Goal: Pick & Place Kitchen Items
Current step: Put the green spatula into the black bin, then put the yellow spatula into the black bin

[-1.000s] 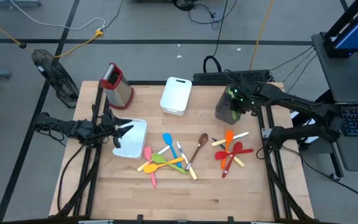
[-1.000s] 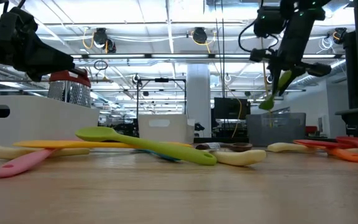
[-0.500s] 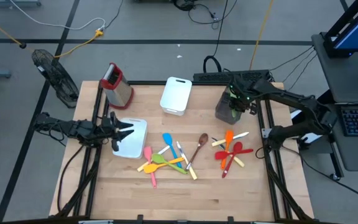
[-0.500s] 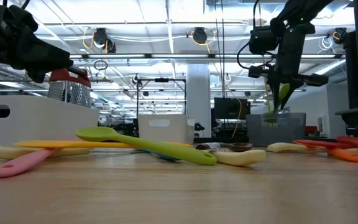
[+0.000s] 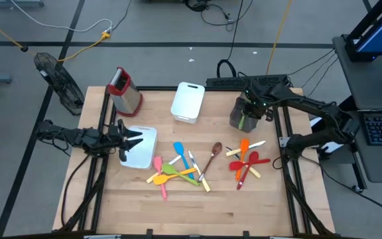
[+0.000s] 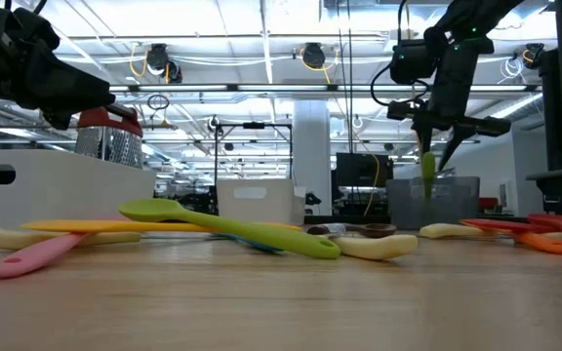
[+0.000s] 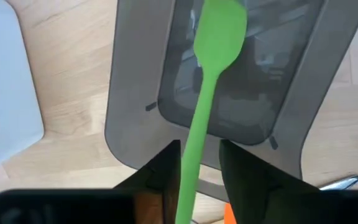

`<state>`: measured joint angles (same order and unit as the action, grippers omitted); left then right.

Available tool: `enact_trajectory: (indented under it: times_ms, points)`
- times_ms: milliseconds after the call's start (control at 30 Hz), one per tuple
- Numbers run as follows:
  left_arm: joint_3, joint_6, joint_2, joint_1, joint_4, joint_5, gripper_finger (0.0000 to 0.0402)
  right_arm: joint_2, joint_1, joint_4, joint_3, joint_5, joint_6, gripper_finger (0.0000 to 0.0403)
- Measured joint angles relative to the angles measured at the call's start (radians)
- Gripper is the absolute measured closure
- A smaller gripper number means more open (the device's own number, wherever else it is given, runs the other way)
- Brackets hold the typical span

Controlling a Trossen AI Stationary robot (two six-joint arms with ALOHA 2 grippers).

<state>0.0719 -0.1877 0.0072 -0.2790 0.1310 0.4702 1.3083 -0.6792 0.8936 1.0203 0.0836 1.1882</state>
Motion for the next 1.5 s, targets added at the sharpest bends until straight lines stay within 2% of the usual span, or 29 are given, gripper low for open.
enact_trajectory:
  times_ms: [167, 467, 600, 833, 1067, 1300, 1500]
  points:
    - [0.0, 0.001, 0.0, 0.0, 0.0, 0.0, 0.0261, -0.006, 0.0, -0.009, 0.0, 0.052, -0.009, 0.029]
    - [0.0, -0.002, 0.0, 0.0, 0.0, 0.0, 0.0261, -0.092, 0.001, -0.022, 0.0, 0.05, -0.108, 0.0307]
    - [0.0, -0.002, 0.0, 0.0, 0.0, -0.001, 0.0261, -0.149, 0.036, -0.021, 0.0, 0.044, -0.17, 0.0319]
    - [0.0, 0.001, 0.0, 0.0, 0.0, 0.0, 0.0261, -0.217, 0.199, -0.021, 0.0, 0.041, -0.24, 0.0353]
    - [0.0, 0.002, 0.0, 0.0, 0.0, -0.001, 0.0261, -0.249, 0.39, -0.021, 0.0, -0.041, -0.293, 0.0399]
    - [0.0, 0.002, 0.0, 0.0, 0.0, -0.001, 0.0261, -0.255, 0.573, -0.022, 0.0, -0.12, -0.393, 0.04]
    - [0.0, 0.003, 0.0, 0.0, 0.0, 0.0, 0.0261, -0.255, 0.728, -0.023, 0.0, -0.19, -0.399, 0.0402]
